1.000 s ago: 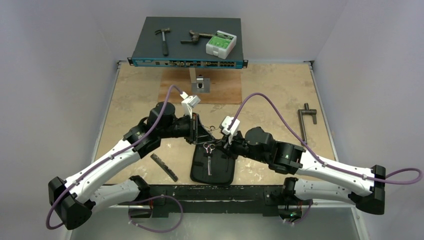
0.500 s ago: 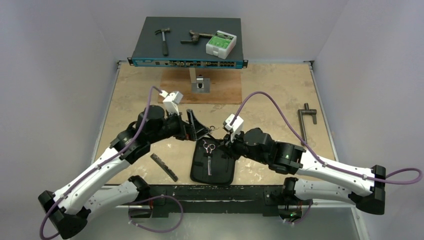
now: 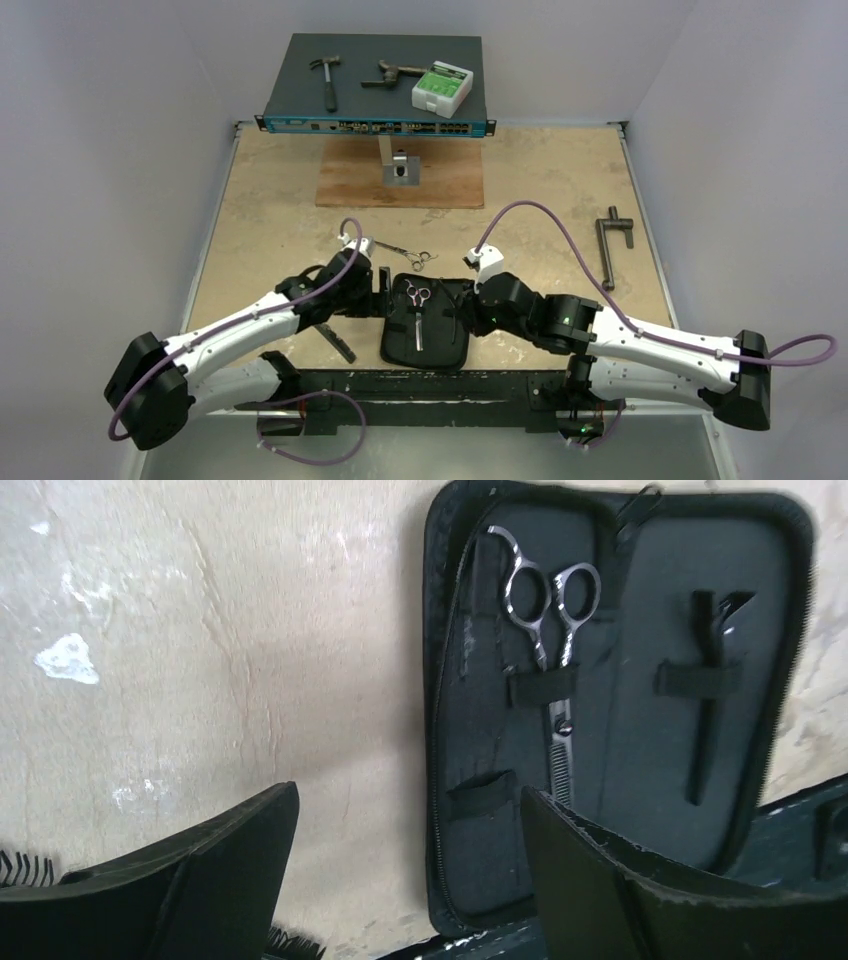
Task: Sort the hair-cutting tools
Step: Place the haircut tool in the hairdressing tool bag.
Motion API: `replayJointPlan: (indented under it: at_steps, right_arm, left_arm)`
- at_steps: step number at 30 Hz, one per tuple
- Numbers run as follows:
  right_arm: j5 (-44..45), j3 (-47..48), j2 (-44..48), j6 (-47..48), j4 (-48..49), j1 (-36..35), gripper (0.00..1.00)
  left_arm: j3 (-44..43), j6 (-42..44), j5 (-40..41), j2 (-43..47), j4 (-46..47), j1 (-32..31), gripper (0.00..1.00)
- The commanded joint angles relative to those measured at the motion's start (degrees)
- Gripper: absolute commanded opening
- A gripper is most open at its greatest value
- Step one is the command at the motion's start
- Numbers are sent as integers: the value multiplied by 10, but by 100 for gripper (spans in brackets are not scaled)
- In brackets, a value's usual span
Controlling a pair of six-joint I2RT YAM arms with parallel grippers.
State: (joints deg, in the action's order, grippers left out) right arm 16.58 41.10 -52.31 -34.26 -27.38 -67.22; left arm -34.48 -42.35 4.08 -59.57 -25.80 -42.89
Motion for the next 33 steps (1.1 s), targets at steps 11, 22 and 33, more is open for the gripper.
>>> replayJointPlan:
  at_steps: [11, 22, 33]
  right_arm:
    - [62, 14, -55, -181, -73, -4, 0]
    - [27, 25, -85, -186, -66, -4, 0]
    - [10, 64, -138, -191, -80, -4, 0]
  left_arm:
    - [13, 9, 36, -132, 143, -24, 70]
    - [8, 3, 67, -154, 145, -59, 5]
    - [-25, -78, 229, -19, 16, -131, 0]
